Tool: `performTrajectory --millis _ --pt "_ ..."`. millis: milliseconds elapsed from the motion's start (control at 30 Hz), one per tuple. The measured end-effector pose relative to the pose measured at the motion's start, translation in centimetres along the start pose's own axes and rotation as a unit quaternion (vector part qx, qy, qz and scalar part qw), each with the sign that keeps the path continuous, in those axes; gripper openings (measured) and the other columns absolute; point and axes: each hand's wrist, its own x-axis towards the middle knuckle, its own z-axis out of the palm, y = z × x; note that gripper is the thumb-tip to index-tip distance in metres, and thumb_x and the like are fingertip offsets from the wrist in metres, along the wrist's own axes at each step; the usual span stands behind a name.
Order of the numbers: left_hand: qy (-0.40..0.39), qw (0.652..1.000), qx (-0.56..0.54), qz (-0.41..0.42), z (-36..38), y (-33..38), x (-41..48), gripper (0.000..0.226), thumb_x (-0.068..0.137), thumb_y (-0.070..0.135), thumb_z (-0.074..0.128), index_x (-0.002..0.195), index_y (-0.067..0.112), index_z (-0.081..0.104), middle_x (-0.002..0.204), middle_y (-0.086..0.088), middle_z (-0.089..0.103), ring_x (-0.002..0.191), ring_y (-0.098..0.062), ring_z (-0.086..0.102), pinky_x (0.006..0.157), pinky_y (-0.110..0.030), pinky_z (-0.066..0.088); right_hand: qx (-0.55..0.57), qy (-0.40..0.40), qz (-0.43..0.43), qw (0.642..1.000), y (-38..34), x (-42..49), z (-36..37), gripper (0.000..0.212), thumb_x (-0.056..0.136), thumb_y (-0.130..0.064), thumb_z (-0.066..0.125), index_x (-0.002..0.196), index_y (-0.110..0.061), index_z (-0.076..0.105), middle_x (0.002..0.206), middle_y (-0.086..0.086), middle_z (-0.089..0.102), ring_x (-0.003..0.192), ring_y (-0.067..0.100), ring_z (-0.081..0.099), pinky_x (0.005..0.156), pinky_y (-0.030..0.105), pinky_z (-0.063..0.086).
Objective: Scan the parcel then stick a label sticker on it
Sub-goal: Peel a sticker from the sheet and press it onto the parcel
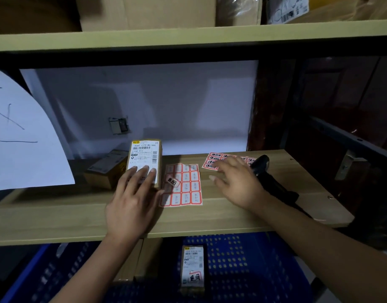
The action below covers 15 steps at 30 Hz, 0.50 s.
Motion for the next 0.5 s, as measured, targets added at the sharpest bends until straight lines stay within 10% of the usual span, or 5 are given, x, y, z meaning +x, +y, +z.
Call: performTrajectory --millis 233,500 --pt "0.017 1.000 0.004 0.002 -0.8 -0.1 -2.8 0.049 0.097 0.049 0.069 0.137 0.020 0.068 0.142 -0.001 0.067 0.140 -0.025 0.056 0.093 -0.041 0.062 0.132 -0.145 0.020 0.980 -7.7 6.9 7.0 0.029 0.093 -0.033 0.059 0.120 -0.031 0.071 0.126 0.004 0.074 0.113 0.029 0.068 0.094 0.042 0.056" --pt "0.020 1.000 0.000 0.022 -0.9 0.7 -3.5 0.049 0.098 0.051 0.068 0.136 0.021 0.068 0.143 0.001 0.067 0.140 -0.023 0.056 0.094 -0.036 0.059 0.213 -0.093 0.099 0.967 -7.8 6.7 9.0 0.026 0.078 -0.029 0.058 0.075 -0.055 0.058 0.084 -0.011 0.074 0.084 0.025 0.072 0.080 0.042 0.060"
